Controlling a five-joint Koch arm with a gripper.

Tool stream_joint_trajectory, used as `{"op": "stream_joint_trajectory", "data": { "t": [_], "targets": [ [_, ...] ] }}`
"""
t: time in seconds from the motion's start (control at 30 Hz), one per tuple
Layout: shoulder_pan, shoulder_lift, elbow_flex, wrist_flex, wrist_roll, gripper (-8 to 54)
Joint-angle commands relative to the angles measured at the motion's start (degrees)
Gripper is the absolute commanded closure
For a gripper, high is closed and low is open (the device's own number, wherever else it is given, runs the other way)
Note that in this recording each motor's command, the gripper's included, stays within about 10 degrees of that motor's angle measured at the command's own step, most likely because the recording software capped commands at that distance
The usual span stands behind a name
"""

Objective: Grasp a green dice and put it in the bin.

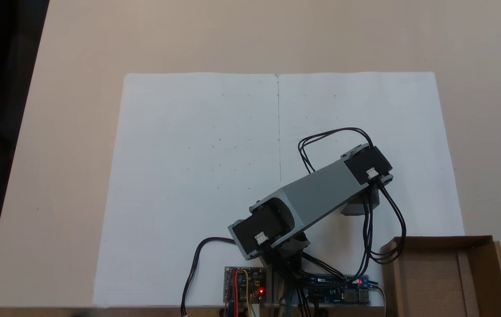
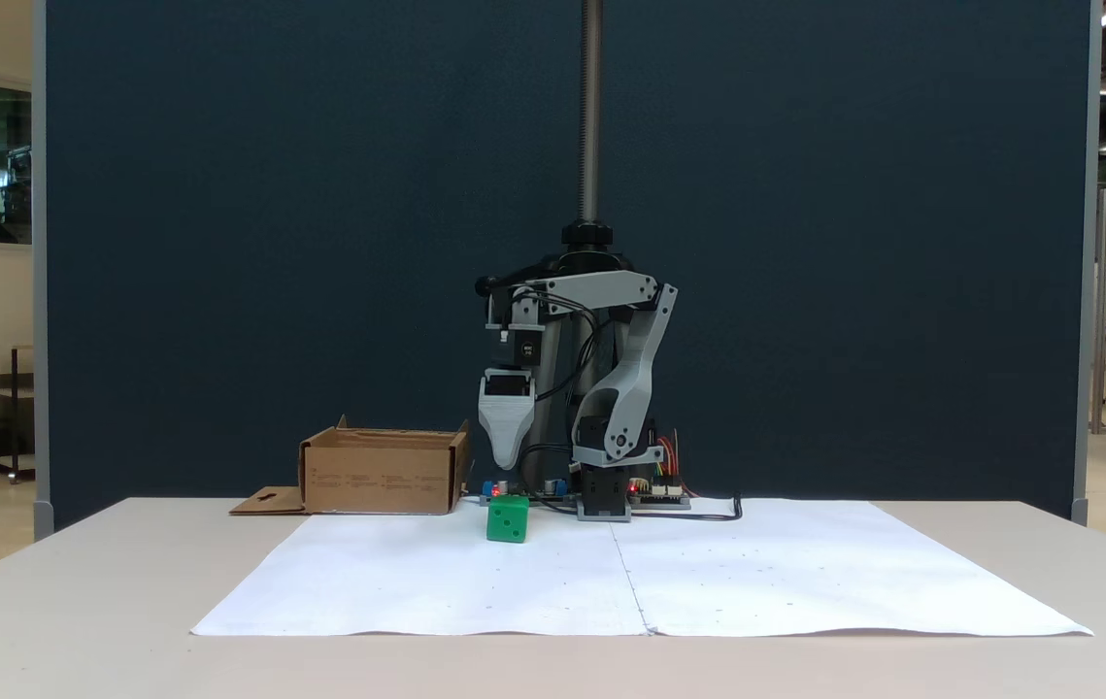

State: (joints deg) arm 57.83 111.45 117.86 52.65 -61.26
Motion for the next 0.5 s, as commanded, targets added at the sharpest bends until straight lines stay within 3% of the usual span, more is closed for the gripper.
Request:
{"op": "stream_joint_trajectory", "data": {
  "t": [0.0, 0.47],
  "targets": [
    [-0.4, 2.7, -0.2, -1.8, -3.5, -2.7],
    [-3.1, 6.3, 2.7, -1.9, 7.2, -0.7]
  ]
}}
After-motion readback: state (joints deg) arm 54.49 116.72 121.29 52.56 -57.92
